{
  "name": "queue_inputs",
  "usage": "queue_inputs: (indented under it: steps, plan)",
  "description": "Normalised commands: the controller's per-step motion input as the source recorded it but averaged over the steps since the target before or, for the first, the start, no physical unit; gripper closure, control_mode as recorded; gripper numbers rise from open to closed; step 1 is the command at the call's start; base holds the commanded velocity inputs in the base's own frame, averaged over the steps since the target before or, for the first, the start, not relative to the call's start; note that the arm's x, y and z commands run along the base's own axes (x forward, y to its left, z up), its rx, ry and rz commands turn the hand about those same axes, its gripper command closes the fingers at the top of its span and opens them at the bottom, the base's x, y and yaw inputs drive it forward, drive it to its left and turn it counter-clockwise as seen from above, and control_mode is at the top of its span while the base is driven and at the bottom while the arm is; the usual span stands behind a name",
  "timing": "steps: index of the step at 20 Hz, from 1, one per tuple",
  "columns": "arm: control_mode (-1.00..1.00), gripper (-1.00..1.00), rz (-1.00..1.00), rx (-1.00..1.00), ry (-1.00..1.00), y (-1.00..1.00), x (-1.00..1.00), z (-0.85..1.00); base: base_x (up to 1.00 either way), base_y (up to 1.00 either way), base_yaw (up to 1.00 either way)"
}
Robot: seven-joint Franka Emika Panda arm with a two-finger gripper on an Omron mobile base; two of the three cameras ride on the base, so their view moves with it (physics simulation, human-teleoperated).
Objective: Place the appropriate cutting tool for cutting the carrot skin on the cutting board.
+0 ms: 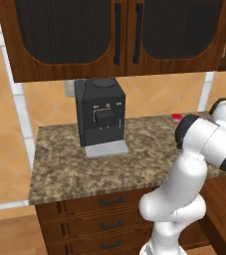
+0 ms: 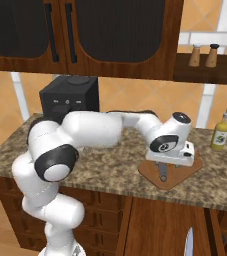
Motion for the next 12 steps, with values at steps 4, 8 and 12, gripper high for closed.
queue_inputs:
  steps: [4,8,12]
  plan:
    - [-1.00,-1.00,0.03,-0.03,0.09,0.78,-0.52,0.57,0.00,0.00,0.00]
    - [-1.00,-1.00,0.04,-0.05,0.13,0.97,-0.46,0.46,0.00,0.00,0.00]
    - [-1.00,-1.00,0.04,-0.08,0.11,0.99,-0.42,0.46,0.00,0.00,0.00]
